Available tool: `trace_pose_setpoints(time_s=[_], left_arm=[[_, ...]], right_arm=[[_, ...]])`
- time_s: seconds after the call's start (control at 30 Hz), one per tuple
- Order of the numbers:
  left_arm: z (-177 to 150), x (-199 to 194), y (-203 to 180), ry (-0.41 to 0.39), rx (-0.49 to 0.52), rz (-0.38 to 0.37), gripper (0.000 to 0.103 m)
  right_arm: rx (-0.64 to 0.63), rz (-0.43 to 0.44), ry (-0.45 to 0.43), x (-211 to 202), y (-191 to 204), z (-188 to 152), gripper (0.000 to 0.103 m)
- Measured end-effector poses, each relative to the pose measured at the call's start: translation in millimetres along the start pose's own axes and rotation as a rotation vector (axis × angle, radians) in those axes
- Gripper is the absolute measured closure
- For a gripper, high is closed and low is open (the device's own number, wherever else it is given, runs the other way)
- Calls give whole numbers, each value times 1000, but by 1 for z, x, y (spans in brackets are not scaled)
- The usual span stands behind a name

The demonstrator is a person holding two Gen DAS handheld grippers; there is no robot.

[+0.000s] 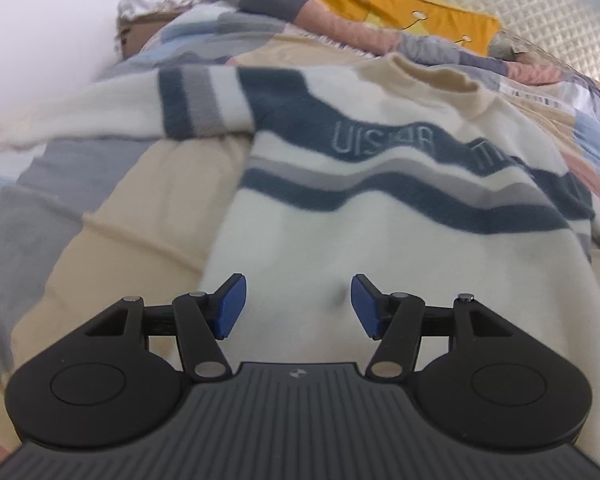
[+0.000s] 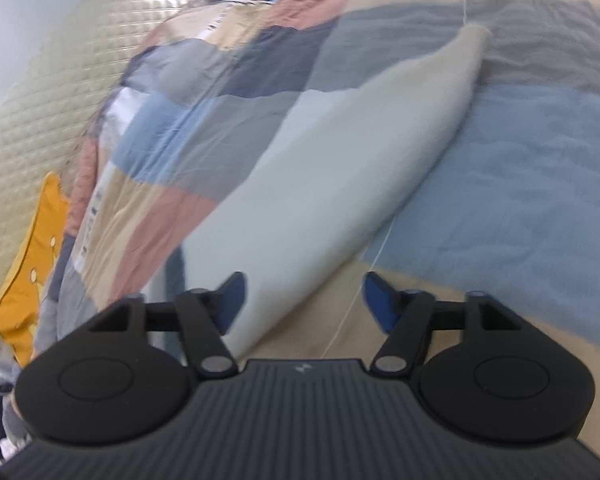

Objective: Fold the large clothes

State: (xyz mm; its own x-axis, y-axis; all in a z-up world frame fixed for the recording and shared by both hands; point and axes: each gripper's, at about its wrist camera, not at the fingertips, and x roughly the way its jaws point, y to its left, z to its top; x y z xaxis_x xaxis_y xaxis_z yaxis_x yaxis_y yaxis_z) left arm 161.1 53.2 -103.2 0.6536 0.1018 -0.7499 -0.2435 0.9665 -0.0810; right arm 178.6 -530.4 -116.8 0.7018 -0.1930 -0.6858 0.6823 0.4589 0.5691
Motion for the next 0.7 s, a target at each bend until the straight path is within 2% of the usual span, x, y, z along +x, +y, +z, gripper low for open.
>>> trace_pose_setpoints(time_s=[0.07,0.1,0.23,0.3,0.43,0.63,0.67,0.7], left_arm=[[1,4,2,17,-30,-3,39],[2,5,2,18,-32,-1,39],[2,11,-7,14,-1,13,39],[2,14,-10,21,4,14,39],[3,21,-16,27,7,12,39],[9,29,-18,20,-9,4,39],[10,31,-18,23,-10,6,39],[11,35,-18,29,-13,8,39]], right_arm=[[52,29,23,12,-6,3,16],[60,26,32,17,-7,4,12],[65,42,23,28,-7,9,5],[100,79,11,36,-13,16,0],[142,166,-35,51,-24,29,0],[146,217,-87,67,-23,49,0],[142,220,-98,69,-21,50,6],[133,216,-107,72,-20,52,26]])
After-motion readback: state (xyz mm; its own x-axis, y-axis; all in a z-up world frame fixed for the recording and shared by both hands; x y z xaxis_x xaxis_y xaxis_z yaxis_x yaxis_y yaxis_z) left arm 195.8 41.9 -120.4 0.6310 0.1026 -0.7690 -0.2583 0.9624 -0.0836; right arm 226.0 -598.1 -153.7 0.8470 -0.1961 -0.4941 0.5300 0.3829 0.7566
